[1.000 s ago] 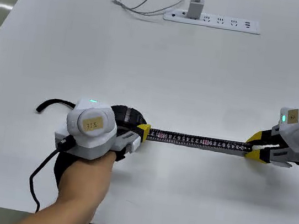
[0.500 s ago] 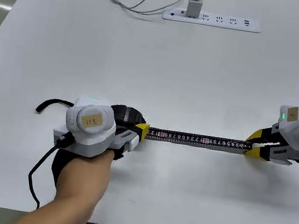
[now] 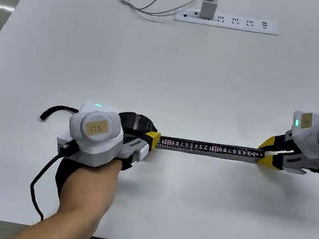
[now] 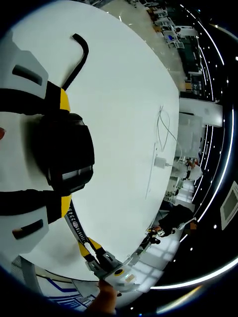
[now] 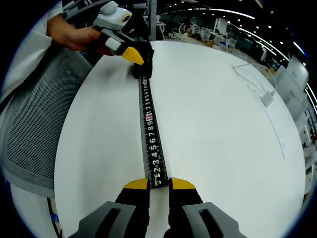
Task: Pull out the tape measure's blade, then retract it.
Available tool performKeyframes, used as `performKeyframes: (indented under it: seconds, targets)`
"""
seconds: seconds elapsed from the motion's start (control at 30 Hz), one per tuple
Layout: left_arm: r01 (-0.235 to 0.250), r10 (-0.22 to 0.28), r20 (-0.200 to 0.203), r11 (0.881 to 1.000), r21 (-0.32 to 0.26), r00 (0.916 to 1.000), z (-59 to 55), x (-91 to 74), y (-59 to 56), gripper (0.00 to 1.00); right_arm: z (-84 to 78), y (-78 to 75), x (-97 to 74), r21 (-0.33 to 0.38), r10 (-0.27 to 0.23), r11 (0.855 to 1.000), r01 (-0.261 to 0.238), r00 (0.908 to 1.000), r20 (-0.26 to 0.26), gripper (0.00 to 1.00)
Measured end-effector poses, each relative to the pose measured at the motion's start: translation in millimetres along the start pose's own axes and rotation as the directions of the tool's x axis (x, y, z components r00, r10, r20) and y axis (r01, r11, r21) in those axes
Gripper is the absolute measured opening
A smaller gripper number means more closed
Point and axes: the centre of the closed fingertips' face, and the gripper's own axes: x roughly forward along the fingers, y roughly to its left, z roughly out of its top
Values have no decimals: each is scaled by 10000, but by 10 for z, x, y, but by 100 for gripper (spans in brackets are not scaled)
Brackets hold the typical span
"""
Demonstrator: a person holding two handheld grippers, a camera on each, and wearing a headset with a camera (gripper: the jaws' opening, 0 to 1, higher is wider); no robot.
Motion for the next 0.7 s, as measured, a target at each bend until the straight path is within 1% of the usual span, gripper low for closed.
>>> performKeyframes:
  seconds: [0.17,0.27,0.47,0.7]
  targets:
    - [87,-87,27,10000,-24,10000,-1,1,0,57,46,10,17,3,47,10000,-47,10000,79,10]
    - [128,-127,50,9999,-72,9999,2,2,1,57,115,8,25,93,16,10000,-19,9997,252,10]
    - [188,-187,88,9998,-115,9998,3,0,5,57,199,2,61,103,48,9999,-51,9994,354,10]
    - [255,-253,111,9994,-237,9996,6,-1,12,57,371,10,129,168,153,9997,-165,9978,653,10]
